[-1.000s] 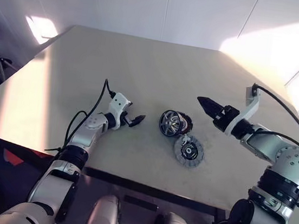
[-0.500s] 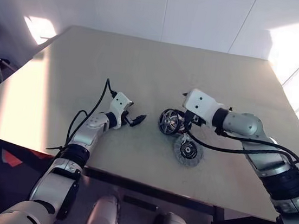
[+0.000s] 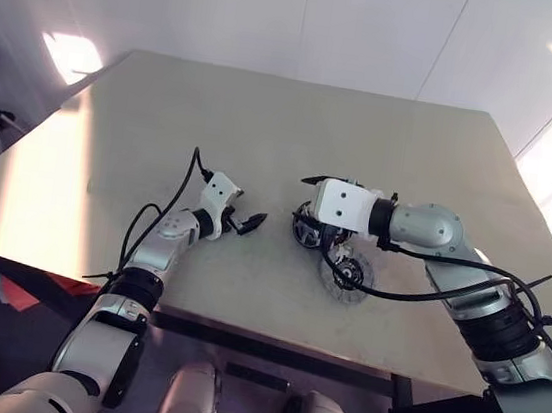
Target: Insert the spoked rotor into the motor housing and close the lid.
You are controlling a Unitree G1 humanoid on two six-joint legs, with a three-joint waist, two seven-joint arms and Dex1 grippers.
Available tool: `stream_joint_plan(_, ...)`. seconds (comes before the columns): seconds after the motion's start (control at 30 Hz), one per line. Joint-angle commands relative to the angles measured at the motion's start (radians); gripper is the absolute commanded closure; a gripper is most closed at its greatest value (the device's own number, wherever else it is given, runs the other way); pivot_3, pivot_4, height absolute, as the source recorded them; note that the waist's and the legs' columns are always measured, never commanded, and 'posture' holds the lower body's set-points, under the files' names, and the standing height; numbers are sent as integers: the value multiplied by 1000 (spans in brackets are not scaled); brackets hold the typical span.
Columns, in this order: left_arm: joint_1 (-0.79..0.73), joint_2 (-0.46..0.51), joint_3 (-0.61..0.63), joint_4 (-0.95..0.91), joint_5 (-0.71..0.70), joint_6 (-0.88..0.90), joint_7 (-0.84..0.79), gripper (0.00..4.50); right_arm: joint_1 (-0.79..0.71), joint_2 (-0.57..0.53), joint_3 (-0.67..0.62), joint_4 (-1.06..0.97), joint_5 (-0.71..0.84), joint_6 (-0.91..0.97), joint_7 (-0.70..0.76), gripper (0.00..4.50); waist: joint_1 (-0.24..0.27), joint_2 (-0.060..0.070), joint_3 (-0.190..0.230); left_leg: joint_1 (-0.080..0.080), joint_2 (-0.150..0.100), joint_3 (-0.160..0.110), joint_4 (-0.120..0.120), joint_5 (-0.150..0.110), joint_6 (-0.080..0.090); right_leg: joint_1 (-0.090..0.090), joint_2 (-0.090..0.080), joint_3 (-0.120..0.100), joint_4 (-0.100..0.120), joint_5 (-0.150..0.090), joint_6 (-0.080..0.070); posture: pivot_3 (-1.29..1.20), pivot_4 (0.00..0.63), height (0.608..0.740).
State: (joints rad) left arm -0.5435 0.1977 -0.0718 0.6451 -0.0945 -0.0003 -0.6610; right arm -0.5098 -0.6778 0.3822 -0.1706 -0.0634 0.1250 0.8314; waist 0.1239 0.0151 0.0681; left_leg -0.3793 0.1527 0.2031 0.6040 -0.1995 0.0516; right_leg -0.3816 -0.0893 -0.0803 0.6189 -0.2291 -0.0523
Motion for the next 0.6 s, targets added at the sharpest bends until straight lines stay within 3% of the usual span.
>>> stream_joint_plan(0.03, -15, 6, 11, -27, -4, -19, 2, 0, -2, 17, 5, 22, -52, -34, -8, 1552, -1, 0, 0, 0, 0, 0, 0, 0, 0, 0, 0, 0, 0, 0, 0, 0, 0, 740)
stream_joint_plan(0.6, -12, 13, 16, -30, -4, -19, 10, 0, -38, 80, 20, 328, -239, -219, -60, 1552, -2, 0, 0, -1, 0, 0, 1, 0, 0, -2, 0, 0, 1, 0, 0, 0, 0, 740)
